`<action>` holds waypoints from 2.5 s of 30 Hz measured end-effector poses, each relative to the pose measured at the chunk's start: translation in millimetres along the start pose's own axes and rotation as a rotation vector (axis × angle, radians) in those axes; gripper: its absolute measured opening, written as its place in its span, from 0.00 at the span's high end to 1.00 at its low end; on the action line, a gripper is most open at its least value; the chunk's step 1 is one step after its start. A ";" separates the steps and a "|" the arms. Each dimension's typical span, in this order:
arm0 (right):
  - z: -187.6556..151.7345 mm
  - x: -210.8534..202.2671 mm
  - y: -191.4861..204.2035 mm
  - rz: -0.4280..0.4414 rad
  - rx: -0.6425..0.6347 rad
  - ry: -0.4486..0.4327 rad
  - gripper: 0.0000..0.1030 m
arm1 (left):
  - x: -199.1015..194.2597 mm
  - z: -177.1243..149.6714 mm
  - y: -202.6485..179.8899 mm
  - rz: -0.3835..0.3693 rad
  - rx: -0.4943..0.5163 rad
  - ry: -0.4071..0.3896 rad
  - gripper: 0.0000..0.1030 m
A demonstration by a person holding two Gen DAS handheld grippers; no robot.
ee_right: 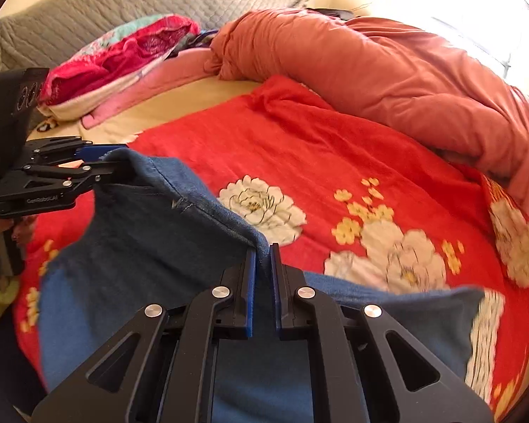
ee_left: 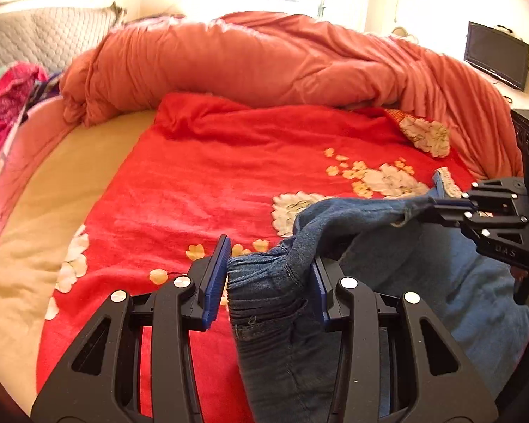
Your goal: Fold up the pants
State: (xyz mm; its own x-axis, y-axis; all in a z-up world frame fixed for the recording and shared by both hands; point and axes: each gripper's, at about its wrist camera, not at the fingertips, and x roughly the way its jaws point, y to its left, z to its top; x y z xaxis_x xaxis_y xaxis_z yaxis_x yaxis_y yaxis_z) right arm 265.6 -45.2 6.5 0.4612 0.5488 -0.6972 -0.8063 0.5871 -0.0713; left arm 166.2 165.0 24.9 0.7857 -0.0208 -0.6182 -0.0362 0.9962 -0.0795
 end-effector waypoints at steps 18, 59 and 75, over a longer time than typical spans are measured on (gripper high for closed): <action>-112.6 -105.0 84.8 0.134 0.148 -0.046 0.93 | -97.4 -88.9 -55.2 0.087 0.103 -0.057 0.68; -143.1 -127.8 98.9 0.131 0.287 -0.088 0.69 | -68.5 -130.6 -80.8 -0.033 0.024 0.181 0.55; -162.3 -103.7 75.8 0.093 0.406 -0.029 0.54 | -83.6 -128.6 -79.5 -0.080 0.002 0.066 0.55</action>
State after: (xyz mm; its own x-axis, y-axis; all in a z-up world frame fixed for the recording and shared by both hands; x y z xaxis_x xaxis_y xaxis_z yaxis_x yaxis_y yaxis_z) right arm 96.5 -154.2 -42.4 0.4082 0.6234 -0.6669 -0.6362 0.7182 0.2819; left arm 24.0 76.7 -17.7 0.7436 -0.1056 -0.6602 0.0264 0.9913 -0.1287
